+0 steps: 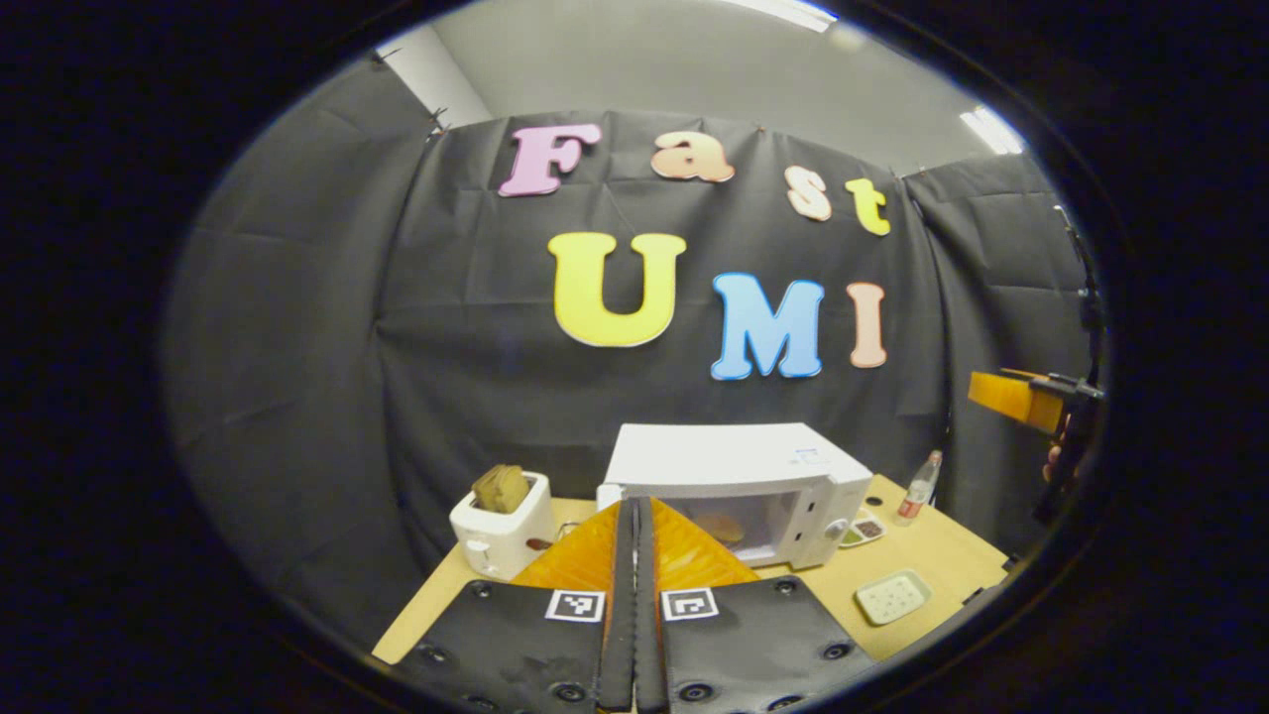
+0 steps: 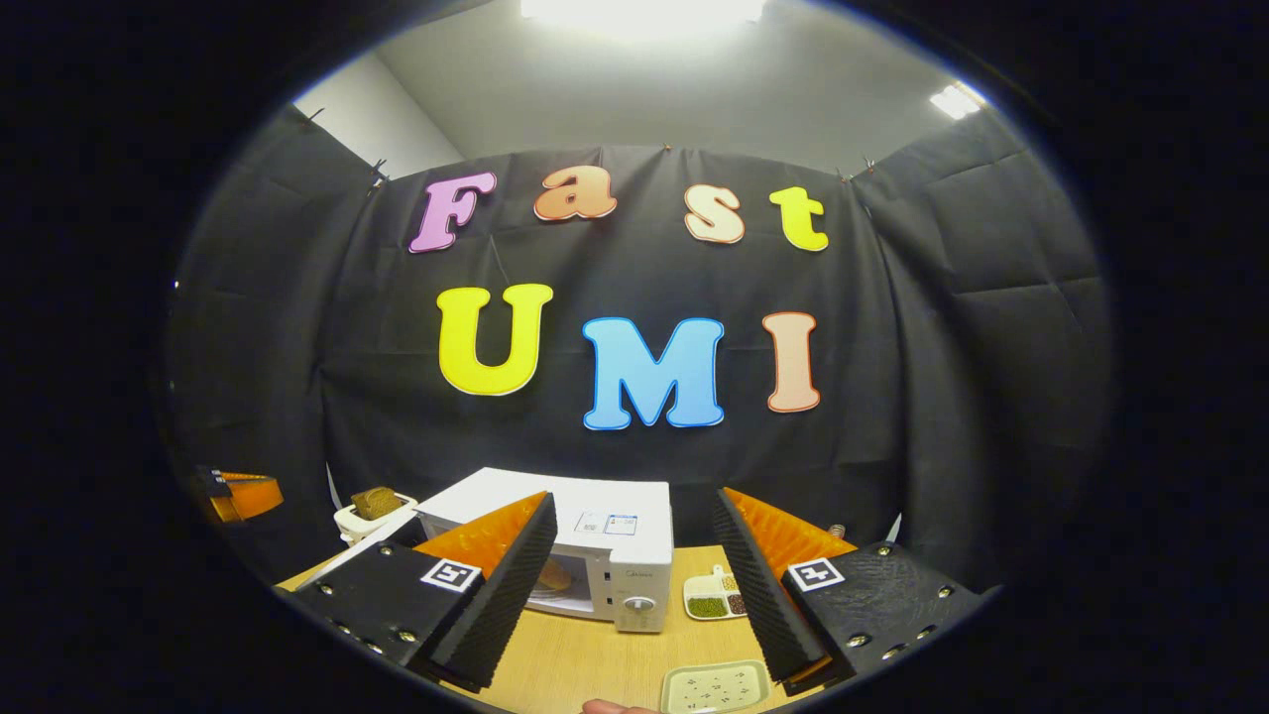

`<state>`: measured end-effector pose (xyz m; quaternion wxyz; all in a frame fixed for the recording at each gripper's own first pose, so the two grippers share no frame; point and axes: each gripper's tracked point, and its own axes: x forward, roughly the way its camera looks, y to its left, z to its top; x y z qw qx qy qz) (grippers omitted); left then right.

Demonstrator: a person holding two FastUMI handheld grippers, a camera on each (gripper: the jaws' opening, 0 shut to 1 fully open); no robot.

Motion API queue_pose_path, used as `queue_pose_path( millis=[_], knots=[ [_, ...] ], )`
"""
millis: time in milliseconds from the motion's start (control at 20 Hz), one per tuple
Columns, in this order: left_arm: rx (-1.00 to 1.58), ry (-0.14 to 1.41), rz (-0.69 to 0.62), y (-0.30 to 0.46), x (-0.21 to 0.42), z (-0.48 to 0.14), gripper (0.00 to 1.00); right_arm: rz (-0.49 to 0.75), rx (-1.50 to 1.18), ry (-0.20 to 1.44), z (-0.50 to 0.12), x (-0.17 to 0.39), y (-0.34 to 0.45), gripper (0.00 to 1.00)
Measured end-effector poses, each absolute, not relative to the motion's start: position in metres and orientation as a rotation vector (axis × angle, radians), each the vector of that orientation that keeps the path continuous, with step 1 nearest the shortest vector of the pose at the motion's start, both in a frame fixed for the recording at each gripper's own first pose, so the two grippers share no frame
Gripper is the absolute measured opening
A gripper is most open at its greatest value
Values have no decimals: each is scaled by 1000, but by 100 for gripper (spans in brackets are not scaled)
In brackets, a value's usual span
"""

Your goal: Open the microwave oven with the left hand, put the food in, and close the microwave oven.

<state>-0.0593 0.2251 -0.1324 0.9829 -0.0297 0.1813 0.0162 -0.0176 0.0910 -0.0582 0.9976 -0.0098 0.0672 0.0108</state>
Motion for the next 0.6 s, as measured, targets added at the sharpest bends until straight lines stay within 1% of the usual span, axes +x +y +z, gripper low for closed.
queue_pose_path(
  millis=[100,150,250,300,500,600],
  knots=[
    [-62,424,65,247,-80,-159,6,22,-18,129,-57,-14,90,97],
    [-55,454,74,256,-88,-173,9,25,-13,128,-58,-12,89,97],
    [-35,534,80,263,-110,-205,6,31,-5,131,-60,-9,89,97],
    [-34,561,83,264,-120,-217,7,35,-5,133,-61,-8,88,97],
    [-90,645,54,244,-142,-252,7,45,-1,139,-64,-4,85,97],
    [-94,665,35,233,-148,-260,7,43,-3,138,-63,-3,79,97]
  ],
)
